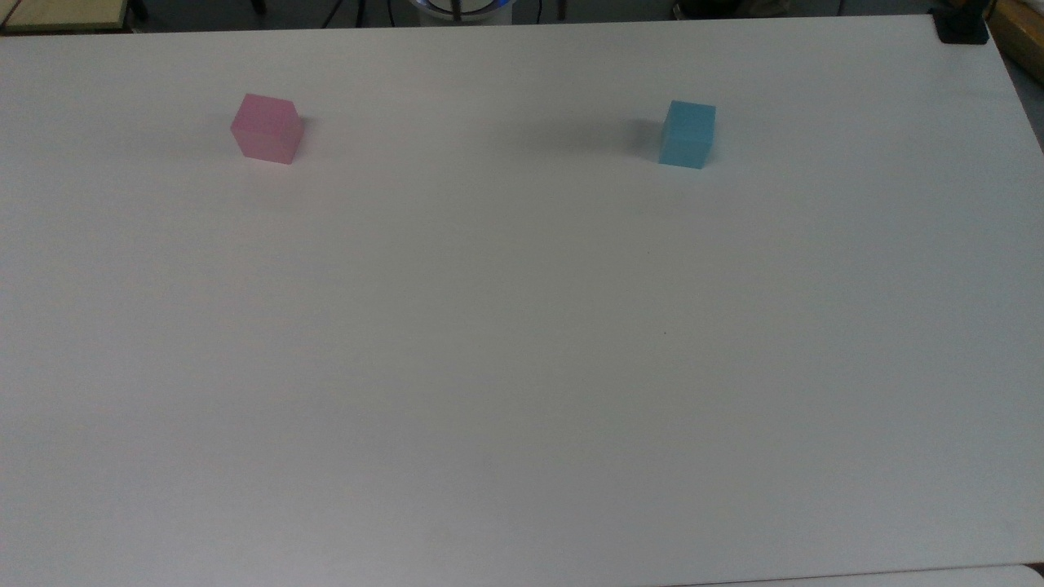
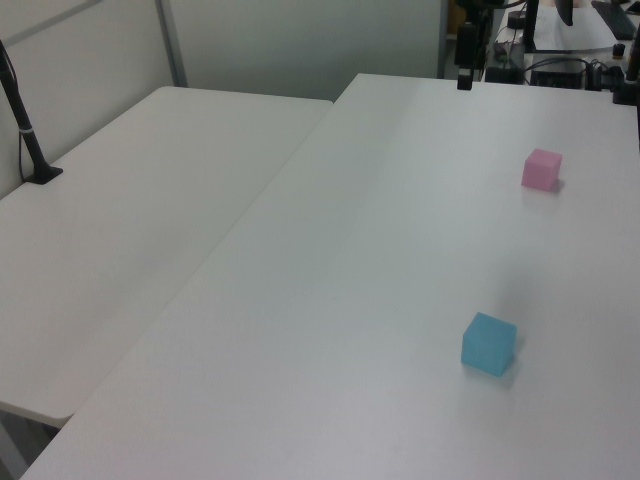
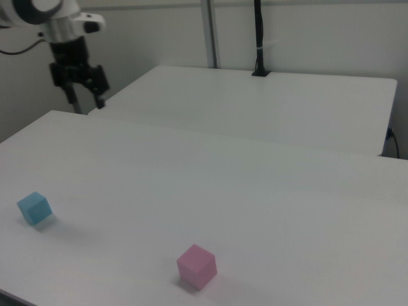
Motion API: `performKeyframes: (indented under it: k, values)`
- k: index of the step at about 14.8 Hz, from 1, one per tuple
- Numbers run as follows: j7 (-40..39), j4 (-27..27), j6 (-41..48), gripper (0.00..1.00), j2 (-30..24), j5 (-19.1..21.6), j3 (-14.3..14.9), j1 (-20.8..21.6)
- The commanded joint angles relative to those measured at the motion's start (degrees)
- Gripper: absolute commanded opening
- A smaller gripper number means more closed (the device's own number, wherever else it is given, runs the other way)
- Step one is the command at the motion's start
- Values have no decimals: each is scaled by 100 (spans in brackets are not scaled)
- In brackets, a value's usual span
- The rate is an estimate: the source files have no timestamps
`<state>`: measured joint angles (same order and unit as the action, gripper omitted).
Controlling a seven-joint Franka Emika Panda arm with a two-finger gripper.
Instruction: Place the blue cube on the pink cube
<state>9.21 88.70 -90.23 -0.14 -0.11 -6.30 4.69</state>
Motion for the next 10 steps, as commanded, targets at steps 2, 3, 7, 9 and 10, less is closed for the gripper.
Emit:
performKeyframes:
  k: [2, 3, 7, 9, 10]
  values:
    - [1352, 51, 181, 100, -188, 64, -1073, 102]
    - [1564, 103, 173, 100, -188, 64, -1284, 111]
    - [2127, 322, 94, 100, -153, 125, -1673, 495]
    - [2155, 533, -72, 100, -171, 300, -1682, 620]
    - [2163, 682, -221, 100, -188, 379, -1682, 647]
